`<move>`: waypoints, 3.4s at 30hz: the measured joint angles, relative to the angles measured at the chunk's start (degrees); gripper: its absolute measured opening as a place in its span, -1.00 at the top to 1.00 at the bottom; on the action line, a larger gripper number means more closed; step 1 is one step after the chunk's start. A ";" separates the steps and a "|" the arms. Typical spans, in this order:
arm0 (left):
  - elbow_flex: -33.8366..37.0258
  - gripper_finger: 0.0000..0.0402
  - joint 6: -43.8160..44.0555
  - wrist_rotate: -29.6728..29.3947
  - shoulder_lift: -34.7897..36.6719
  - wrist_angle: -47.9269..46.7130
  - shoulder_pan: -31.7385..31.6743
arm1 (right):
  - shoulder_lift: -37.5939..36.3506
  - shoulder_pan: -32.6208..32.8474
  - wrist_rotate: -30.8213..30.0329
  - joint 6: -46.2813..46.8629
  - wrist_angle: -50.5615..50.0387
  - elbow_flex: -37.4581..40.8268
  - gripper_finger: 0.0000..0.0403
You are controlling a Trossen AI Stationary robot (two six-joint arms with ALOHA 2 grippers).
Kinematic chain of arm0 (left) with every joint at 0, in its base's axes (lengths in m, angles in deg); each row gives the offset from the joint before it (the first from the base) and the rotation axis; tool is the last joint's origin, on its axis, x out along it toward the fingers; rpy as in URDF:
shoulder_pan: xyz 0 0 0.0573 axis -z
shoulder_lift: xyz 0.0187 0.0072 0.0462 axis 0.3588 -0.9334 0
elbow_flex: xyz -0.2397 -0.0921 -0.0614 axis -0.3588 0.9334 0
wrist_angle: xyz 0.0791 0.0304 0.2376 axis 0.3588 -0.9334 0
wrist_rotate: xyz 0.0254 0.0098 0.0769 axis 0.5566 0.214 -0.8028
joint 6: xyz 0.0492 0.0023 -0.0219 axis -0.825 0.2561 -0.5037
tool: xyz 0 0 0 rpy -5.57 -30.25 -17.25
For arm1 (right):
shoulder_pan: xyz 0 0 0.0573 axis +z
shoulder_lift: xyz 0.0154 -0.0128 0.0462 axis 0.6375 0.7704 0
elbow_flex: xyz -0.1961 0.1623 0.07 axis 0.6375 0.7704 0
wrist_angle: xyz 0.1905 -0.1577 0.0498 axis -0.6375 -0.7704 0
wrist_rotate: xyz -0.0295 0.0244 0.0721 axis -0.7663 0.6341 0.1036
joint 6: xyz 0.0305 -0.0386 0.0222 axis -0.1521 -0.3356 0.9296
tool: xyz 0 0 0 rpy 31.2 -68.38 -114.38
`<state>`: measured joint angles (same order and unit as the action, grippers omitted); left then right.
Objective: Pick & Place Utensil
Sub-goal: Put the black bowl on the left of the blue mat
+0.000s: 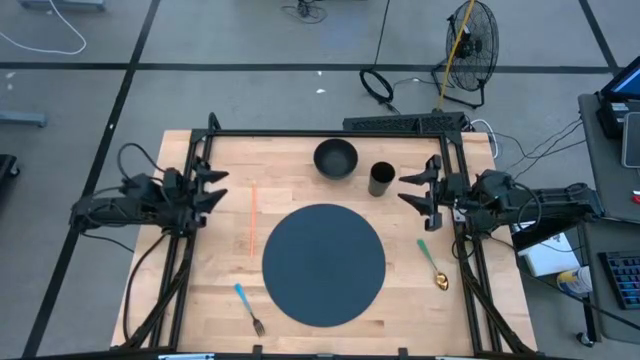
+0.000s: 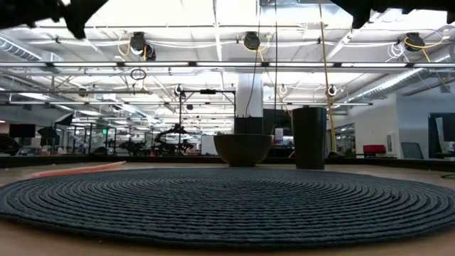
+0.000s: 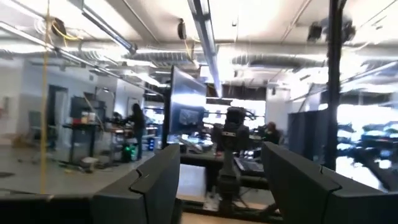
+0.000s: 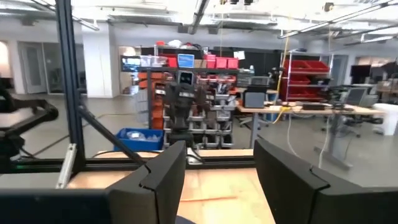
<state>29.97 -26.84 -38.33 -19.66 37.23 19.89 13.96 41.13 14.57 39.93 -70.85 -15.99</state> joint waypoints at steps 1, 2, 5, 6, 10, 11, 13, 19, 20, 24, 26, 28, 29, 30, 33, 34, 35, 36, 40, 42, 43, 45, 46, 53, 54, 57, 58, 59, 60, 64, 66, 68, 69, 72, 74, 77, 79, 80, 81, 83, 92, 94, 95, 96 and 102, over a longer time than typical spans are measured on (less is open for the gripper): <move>-1.38 -0.16 -1.69 -1.13 -1.31 0.25 -0.01 | 0.00 0.00 0.02 -1.08 0.02 0.00 0.07; -2.52 -0.16 -3.49 -2.63 -2.63 1.12 -0.03 | 0.00 0.00 0.03 -2.21 0.12 0.00 0.07; -4.52 -0.16 -8.34 -6.25 -5.77 6.42 -0.03 | 0.00 0.02 0.04 -5.59 0.73 0.00 0.07; -4.75 -0.16 -9.00 -6.28 -6.55 7.75 -0.03 | 0.00 0.02 0.04 -6.70 0.95 0.00 0.07; -4.76 -0.16 -7.94 -5.70 -9.09 8.10 -0.03 | 0.00 0.04 0.29 -12.33 2.87 0.00 0.07; -4.75 -0.16 -7.82 -6.33 -9.48 7.70 -0.02 | 0.00 0.04 0.32 -13.70 3.74 0.00 0.07; -4.75 -0.16 -8.00 -7.89 -10.13 6.13 -0.03 | 0.00 0.07 0.18 -15.12 6.30 0.00 0.07; -4.69 -0.16 -7.42 -16.34 -14.63 1.39 -0.30 | 0.81 -1.51 -19.62 -11.93 6.14 -3.94 0.07; -4.69 -0.16 -7.42 -17.24 -15.47 1.36 -0.59 | 1.42 -2.15 -23.12 -12.07 2.78 -5.77 0.07; -4.69 -0.16 -7.40 -18.30 -18.42 2.18 -2.69 | 5.53 -4.35 -26.64 -9.29 -8.75 -12.93 0.07; -4.69 -0.16 -6.65 -18.42 -19.23 2.23 -4.28 | 7.82 -5.21 -26.73 -8.69 -11.11 -15.45 0.07; -4.69 -0.16 -4.79 -19.23 -19.88 2.24 -6.09 | 9.99 -6.23 -27.02 -8.42 -12.65 -17.11 0.07; -4.69 -0.16 -3.79 -19.55 -20.28 2.32 -6.97 | 10.98 -6.94 -27.02 -8.02 -13.03 -17.73 0.07; -4.69 -0.16 -2.87 -19.60 -20.81 2.36 -7.86 | 11.88 -7.77 -27.03 -7.58 -13.70 -18.26 0.07; -4.69 -0.16 -1.15 -19.11 -22.32 2.29 -10.10 | 14.25 -10.61 -27.06 -6.18 -16.77 -19.07 0.07; -4.69 -0.16 -0.69 -18.64 -22.87 2.25 -10.72 | 14.90 -11.77 -27.00 -5.66 -18.11 -19.22 0.07; -4.69 -0.16 -0.21 -17.80 -23.37 2.11 -11.27 | 15.43 -13.10 -26.81 -5.27 -19.42 -19.23 0.07; -4.69 -0.16 0.13 -17.15 -23.85 1.98 -11.81 | 15.84 -14.50 -26.65 -4.70 -20.75 -19.23 0.07; -4.69 -0.16 1.08 -14.76 -25.71 1.70 -13.45 | 17.40 -21.20 -20.62 -1.99 -23.22 -19.23 0.07; -4.69 -0.16 1.21 -13.86 -26.35 1.84 -14.16 | 18.76 -25.54 -13.33 -0.10 -23.59 -19.90 0.08; -4.69 -0.16 1.31 -13.62 -26.56 2.01 -14.53 | 19.94 -27.59 -10.01 0.81 -23.96 -20.80 0.09; -4.69 -0.16 1.69 -13.54 -27.01 2.22 -15.13 | 23.28 -31.28 -4.14 1.98 -25.53 -23.20 0.12; -4.69 -0.16 1.87 -13.53 -27.25 2.30 -15.27 | 25.43 -32.73 -1.72 2.24 -26.80 -24.85 0.14; -4.69 -0.16 3.56 -13.38 -29.40 2.35 -15.73 | 44.55 -38.21 7.69 -0.69 -37.82 -40.47 0.22; -4.69 -0.16 3.81 -13.36 -29.68 2.33 -15.73 | 47.41 -39.24 8.69 -1.13 -40.32 -43.23 0.23; -4.69 -0.16 4.35 -13.19 -30.31 2.33 -15.73 | 55.42 -42.38 13.95 -1.98 -46.59 -50.79 0.22; -4.69 -0.16 4.43 -12.74 -30.36 2.30 -15.73 | 57.68 -43.31 15.70 -2.18 -48.38 -52.89 0.21; -4.69 -0.16 4.43 -12.20 -30.46 2.27 -15.73 | 59.78 -44.14 17.11 -2.32 -49.44 -54.68 0.19; -4.69 -0.16 4.43 -11.77 -30.52 2.31 -15.73 | 61.54 -44.86 18.08 -2.35 -49.87 -56.15 0.18; -4.69 -0.16 4.43 -10.85 -30.54 2.10 -15.73 | 66.69 -46.86 19.95 -2.03 -50.17 -59.86 0.10; -4.69 -0.16 4.43 -10.55 -30.54 1.83 -15.73 | 68.80 -47.10 19.84 -2.02 -50.06 -60.98 0.07; -4.69 -0.16 4.43 -10.55 -30.54 1.73 -15.73 | 71.07 -46.84 19.98 -1.94 -50.54 -62.07 0.05; -4.69 -0.16 4.40 -10.56 -30.54 1.75 -15.73 | 72.22 -46.69 20.07 -1.65 -50.58 -62.64 0.04; -4.69 -0.16 4.34 -10.54 -30.54 1.71 -15.73 | 75.38 -46.15 20.39 -1.14 -50.94 -63.84 0.01; -4.69 -0.16 4.36 -10.50 -30.54 1.36 -15.73 | 76.58 -46.01 21.54 -1.07 -50.90 -64.28 -0.01; -4.69 -0.16 4.40 -10.46 -30.54 -0.27 -15.72 | 77.48 -46.07 21.58 0.04 -50.23 -64.39 -0.03; -4.69 -0.16 4.69 -10.41 -30.54 -1.36 -15.73 | 77.53 -46.10 21.53 0.35 -51.25 -64.39 -0.04; -4.69 -0.16 4.69 -10.41 -30.54 -1.84 -15.73 | 77.53 -46.10 21.55 0.37 -51.45 -64.39 -0.04; -4.69 -0.16 4.69 -10.39 -30.54 -2.19 -15.71 | 77.53 -46.08 21.55 0.37 -51.11 -64.37 -0.04; -4.69 -0.16 4.70 -10.41 -30.54 -2.22 -15.73 | 77.53 -45.65 21.44 0.38 -50.94 -64.39 -0.04; -4.69 -0.16 4.52 -10.42 -30.54 -2.38 -15.71 | 81.41 -43.30 21.16 1.53 -48.95 -64.32 -0.04; -4.69 -0.16 4.79 -10.42 -30.54 -2.67 -15.57 | 82.08 -43.19 20.98 1.96 -48.56 -64.39 -0.05; -4.69 -0.16 4.87 -10.43 -30.54 -2.73 -15.55 | 82.20 -43.21 20.80 2.10 -49.10 -64.34 -0.05; -4.69 -0.16 4.87 -10.41 -30.54 -2.82 -15.55 | 82.25 -43.20 20.24 2.12 -49.31 -64.25 -0.05; -4.69 -0.16 4.82 -10.42 -30.54 -2.99 -15.57 | 82.16 -43.01 18.10 1.90 -50.36 -64.37 -0.02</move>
<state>25.28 -22.01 -48.74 -50.20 34.23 4.32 96.12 -1.89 32.67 41.83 -121.20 -80.36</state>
